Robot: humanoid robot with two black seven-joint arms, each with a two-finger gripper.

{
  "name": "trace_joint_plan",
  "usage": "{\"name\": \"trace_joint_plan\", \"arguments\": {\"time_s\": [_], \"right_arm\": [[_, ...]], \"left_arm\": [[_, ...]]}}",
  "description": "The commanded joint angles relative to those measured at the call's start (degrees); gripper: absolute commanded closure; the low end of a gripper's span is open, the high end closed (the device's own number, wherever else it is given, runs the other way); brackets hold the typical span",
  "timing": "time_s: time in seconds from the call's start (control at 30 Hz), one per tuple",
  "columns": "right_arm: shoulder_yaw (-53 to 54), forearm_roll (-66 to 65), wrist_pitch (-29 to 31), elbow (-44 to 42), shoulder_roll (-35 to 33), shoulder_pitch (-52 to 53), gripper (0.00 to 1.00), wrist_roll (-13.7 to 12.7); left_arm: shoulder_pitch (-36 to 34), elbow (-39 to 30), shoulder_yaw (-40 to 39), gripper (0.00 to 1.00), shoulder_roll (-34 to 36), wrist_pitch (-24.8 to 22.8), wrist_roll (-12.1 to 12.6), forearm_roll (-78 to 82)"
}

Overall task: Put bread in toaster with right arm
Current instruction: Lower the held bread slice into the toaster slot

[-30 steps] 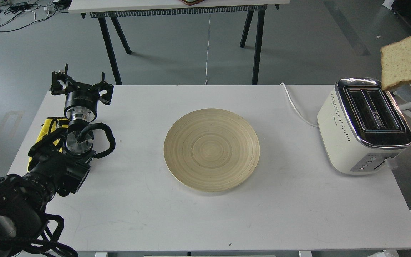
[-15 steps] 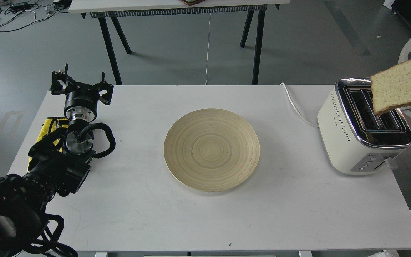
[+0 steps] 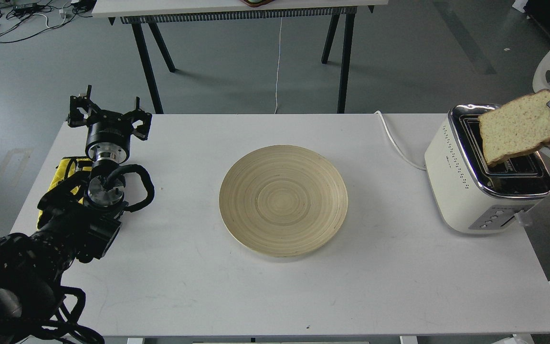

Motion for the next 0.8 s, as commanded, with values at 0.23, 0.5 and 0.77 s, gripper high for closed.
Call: {"name": "trace_joint_plan", "arguments": {"time_s": [0.23,0.5,0.77], "right_arm": [[-1.8,-1.1,0.0,-2.4,2.7,0.1,0.82,-0.1],[-2.1,-1.2,0.0,-4.8,5.6,0.0,0.81,-0.1],[-2.1,-1.2,0.0,-9.4,10.4,0.0,0.66,-0.1]], "left_arm": [[0.0,-0.1,0.0,0.0,0.0,0.0,-0.1,0.0],[0.0,-0.1,0.0,0.0,0.0,0.0,0.0,0.0],[0.0,0.0,0.0,0.0,0.0,0.0,0.0,0.0]]}}
